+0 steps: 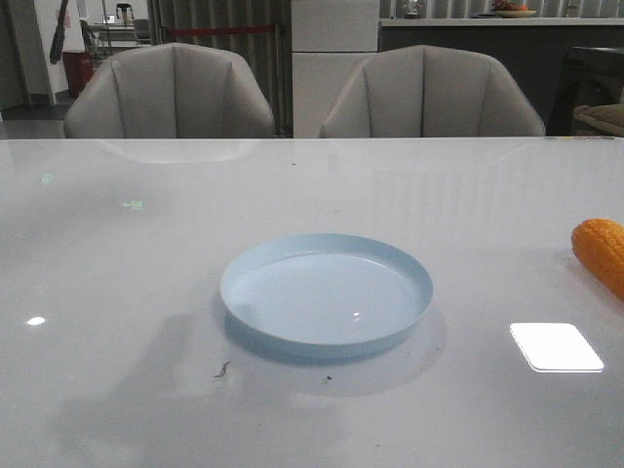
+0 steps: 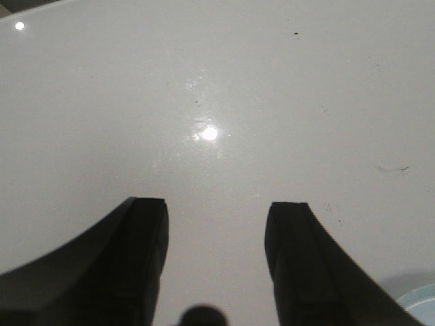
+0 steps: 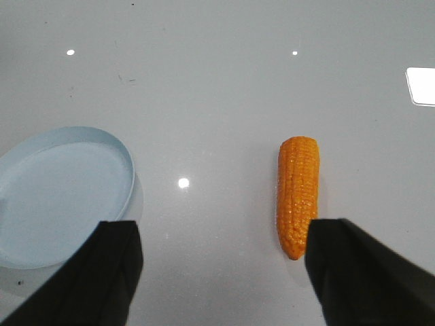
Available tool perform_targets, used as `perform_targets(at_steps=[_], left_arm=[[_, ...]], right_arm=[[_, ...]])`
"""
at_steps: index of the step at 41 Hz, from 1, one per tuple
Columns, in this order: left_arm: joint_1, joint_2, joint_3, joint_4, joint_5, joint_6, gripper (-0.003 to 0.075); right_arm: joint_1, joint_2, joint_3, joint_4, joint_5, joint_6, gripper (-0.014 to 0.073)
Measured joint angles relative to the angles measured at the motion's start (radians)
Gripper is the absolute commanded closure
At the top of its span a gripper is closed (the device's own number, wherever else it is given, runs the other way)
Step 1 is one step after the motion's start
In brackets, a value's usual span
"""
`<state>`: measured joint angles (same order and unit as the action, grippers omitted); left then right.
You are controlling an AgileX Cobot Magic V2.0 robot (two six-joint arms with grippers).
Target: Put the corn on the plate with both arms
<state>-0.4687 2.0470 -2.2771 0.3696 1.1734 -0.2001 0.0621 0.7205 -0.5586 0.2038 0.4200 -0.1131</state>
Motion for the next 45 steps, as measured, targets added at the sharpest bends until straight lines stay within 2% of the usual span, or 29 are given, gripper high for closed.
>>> perform_targets(at_steps=[10,16,19,24,33,39,45], left_arm=[[0.074,-0.125,0.002,0.000,0.001,0.027,0.0331],[0.177,-0.290,0.025,-0.141,0.034,0.093,0.0422],[0.227,-0.377,0.099,-0.184,0.010,0.110,0.0467],[0.298,-0.534,0.317,-0.193,-0.091,0.119,0.0512],[0.369,-0.824,0.863,-0.195,-0.332,0.123,0.0512],[0.394,-1.010,1.152,-0.155,-0.465,0.125,0.0512],[0.411,-1.136,1.429,-0.130,-0.540,0.125,0.0512]], right_arm=[[0.000,0.000,0.000,0.000,0.000,0.000,-0.0008],[0.000,0.002,0.000,0.000,0.000,0.000,-0.0008],[0.000,0.007,0.000,0.000,0.000,0.000,-0.0008],[0.000,0.027,0.000,0.000,0.000,0.000,-0.0008],[0.000,0.088,0.000,0.000,0.000,0.000,-0.0008],[0.000,0.120,0.000,0.000,-0.002,0.000,-0.0008],[0.000,0.161,-0.004,-0.001,-0.044,0.000,-0.0008]])
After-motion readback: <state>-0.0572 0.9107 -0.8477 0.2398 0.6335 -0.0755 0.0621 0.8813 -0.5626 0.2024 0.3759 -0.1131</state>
